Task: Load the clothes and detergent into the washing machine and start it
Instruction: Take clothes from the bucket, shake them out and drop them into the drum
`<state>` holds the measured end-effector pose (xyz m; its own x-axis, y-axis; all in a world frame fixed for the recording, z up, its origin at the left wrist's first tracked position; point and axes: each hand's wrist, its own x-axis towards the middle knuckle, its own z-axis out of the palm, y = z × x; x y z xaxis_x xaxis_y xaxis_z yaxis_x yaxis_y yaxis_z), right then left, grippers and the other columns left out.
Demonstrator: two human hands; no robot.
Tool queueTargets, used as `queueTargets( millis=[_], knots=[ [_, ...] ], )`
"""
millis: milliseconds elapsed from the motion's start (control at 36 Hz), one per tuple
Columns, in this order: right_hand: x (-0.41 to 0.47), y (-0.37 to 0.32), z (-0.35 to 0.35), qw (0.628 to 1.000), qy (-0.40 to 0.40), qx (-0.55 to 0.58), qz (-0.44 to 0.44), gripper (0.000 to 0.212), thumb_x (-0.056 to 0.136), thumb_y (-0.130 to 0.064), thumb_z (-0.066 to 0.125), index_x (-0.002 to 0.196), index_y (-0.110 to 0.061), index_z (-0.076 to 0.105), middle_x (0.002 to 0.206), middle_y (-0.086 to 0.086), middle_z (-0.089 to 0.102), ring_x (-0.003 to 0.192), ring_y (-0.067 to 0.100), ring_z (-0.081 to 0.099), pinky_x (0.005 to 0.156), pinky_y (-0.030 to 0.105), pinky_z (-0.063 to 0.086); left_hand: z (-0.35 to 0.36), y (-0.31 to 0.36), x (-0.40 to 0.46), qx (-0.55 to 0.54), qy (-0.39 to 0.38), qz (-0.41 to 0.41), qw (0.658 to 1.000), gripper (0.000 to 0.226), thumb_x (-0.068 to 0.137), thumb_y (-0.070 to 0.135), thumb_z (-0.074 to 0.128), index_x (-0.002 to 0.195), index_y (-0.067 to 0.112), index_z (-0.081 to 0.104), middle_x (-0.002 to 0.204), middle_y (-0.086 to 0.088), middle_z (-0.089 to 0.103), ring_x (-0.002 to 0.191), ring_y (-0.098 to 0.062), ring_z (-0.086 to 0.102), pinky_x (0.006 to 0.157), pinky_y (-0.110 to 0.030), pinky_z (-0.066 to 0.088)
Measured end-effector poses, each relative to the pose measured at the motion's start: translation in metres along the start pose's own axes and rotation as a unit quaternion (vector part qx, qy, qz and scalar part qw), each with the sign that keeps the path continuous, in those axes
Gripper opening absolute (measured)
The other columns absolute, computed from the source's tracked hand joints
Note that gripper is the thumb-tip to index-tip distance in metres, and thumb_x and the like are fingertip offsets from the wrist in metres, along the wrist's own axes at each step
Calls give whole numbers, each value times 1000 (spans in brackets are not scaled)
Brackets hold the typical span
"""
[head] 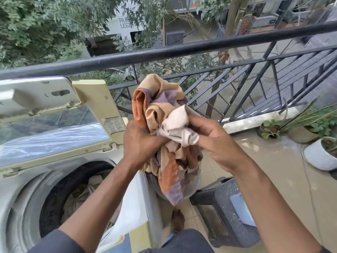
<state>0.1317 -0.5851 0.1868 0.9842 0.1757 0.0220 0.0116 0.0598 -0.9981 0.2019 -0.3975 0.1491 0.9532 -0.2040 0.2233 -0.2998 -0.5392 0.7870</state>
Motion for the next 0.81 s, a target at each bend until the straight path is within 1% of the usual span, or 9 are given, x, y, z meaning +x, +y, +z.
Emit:
queueTargets(
  millis=[56, 111, 194, 250, 333, 417, 528, 722, 806],
  knots=[
    [-1, 8, -5, 999, 47, 2, -17, 42, 93, 19, 58, 128, -2, 67, 130, 3, 72, 125, 15, 66, 99, 24, 52, 0, 14, 0, -2, 42, 39, 998, 115, 68, 46, 91, 141, 66, 4, 152, 49, 10, 137, -11, 57, 102, -39, 53],
    [-3, 22, -7, 989, 144, 5, -26, 52, 87, 30, 47, 117, -6, 70, 110, 3, 79, 106, 16, 74, 88, 24, 57, 2, 5, 6, -30, 60, 32, 997, 115, 72, 35, 99, 143, 63, 12, 155, 51, 29, 132, 21, 47, 103, -27, 49],
    [-12, 59, -14, 943, 327, -64, -22, 53, 77, 22, 41, 101, -15, 71, 95, 7, 77, 89, 26, 74, 81, 38, 61, -1, -10, 15, -110, 76, -43, 990, 100, 69, 57, 94, 154, 32, 47, 143, 12, 66, 127, 4, 64, 103, -35, 57],
    [-23, 99, -21, 910, 394, -125, 30, 44, 73, 7, 47, 97, -23, 68, 93, 1, 75, 87, 25, 72, 82, 47, 60, -6, -9, 17, -166, 93, -79, 979, 93, 62, 61, 87, 146, 32, 58, 126, 19, 73, 114, 7, 68, 96, -26, 57],
    [-35, 153, -30, 891, 345, -240, 170, 49, 71, -14, 63, 118, -29, 57, 109, -5, 68, 104, 28, 68, 88, 49, 56, -14, 3, 23, -218, 120, -84, 965, 75, 59, 55, 84, 130, 36, 67, 111, 23, 76, 105, 9, 70, 92, -25, 59],
    [-31, 197, -37, 868, 171, -281, 372, 109, 74, -22, 86, 162, -27, 21, 153, 9, 46, 140, 36, 48, 107, 47, 46, -25, 18, 29, -258, 142, -68, 953, 68, 63, 46, 89, 125, 32, 68, 117, 11, 79, 114, -9, 74, 100, -43, 61],
    [-21, 261, -41, 865, 144, -250, 411, 162, 23, -60, 85, 164, -27, 12, 165, 1, 34, 148, 27, 42, 111, 47, 47, -35, 34, 35, -296, 158, -50, 941, 68, 64, 39, 92, 126, 23, 68, 124, -1, 78, 120, -21, 73, 104, -54, 58],
    [-6, 287, -23, 853, 271, -202, 398, 152, 42, -77, 73, 166, -29, 0, 168, 12, 27, 150, 37, 38, 113, 46, 46, -52, 61, 40, -352, 179, -22, 918, 38, 62, 28, 89, 98, 35, 78, 113, 3, 81, 117, -23, 74, 103, -52, 59],
    [5, 278, -24, 845, 287, -195, 407, 108, 61, -70, 71, 154, -27, 39, 142, 12, 61, 122, 36, 65, 99, 44, 56, -56, 63, 41, -362, 179, -18, 915, 46, 61, 27, 89, 104, 28, 74, 114, -1, 81, 118, -27, 74, 103, -55, 58]
  ],
)
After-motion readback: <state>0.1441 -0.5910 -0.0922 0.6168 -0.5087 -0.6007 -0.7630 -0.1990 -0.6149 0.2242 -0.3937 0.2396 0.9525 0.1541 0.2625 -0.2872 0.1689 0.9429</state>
